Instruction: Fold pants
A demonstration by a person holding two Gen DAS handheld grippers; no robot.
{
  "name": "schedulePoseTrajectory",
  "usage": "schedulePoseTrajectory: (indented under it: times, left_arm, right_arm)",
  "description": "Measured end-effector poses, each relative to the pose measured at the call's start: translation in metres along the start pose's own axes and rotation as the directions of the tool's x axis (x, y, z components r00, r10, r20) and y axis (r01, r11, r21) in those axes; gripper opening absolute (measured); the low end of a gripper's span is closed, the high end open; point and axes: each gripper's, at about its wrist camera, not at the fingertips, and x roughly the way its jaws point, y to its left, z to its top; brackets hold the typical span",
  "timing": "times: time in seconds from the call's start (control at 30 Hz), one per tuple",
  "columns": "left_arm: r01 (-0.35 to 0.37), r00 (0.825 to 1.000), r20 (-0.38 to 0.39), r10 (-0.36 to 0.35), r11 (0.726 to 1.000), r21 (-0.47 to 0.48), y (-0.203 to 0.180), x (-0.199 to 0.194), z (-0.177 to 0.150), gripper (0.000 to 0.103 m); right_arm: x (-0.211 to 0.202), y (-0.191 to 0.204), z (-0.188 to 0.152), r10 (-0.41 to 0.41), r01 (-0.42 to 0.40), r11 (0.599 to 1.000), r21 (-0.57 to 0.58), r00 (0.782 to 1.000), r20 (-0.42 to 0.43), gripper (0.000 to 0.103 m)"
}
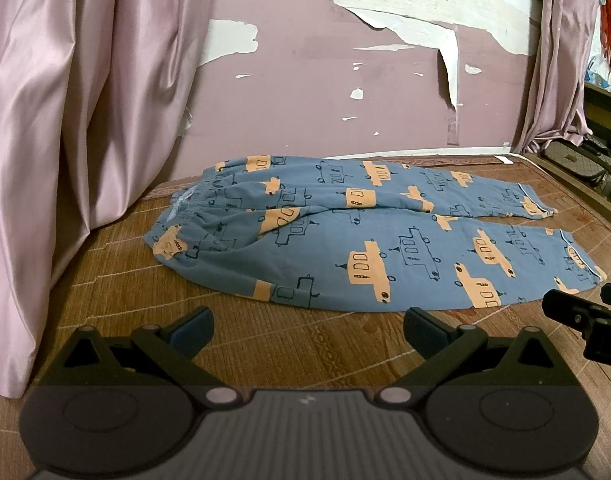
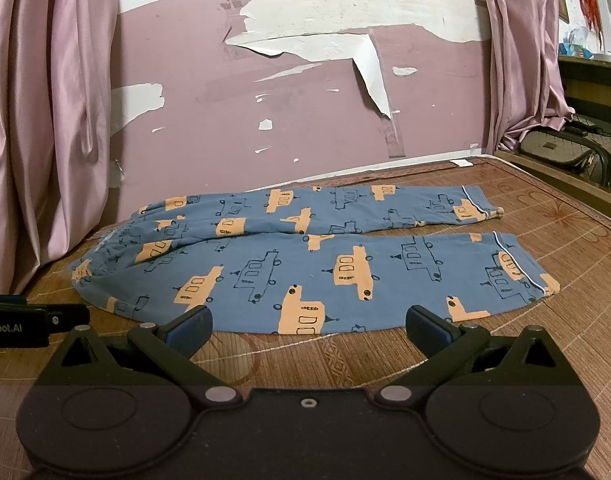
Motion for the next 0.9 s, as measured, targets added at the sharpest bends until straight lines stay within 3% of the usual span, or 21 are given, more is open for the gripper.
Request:
schedulePoseTrajectory:
  times: [0.9]
  left_arm:
    - [-0.009,1.0,-0.012,0.009,1.0,-0.004,0.0029,0.0021,-0.002,0.103]
  right_arm:
    - [0.0011,0.0013,0.0001,-0.001,0.001,1.0,0.0,1.0,-0.006,0.103]
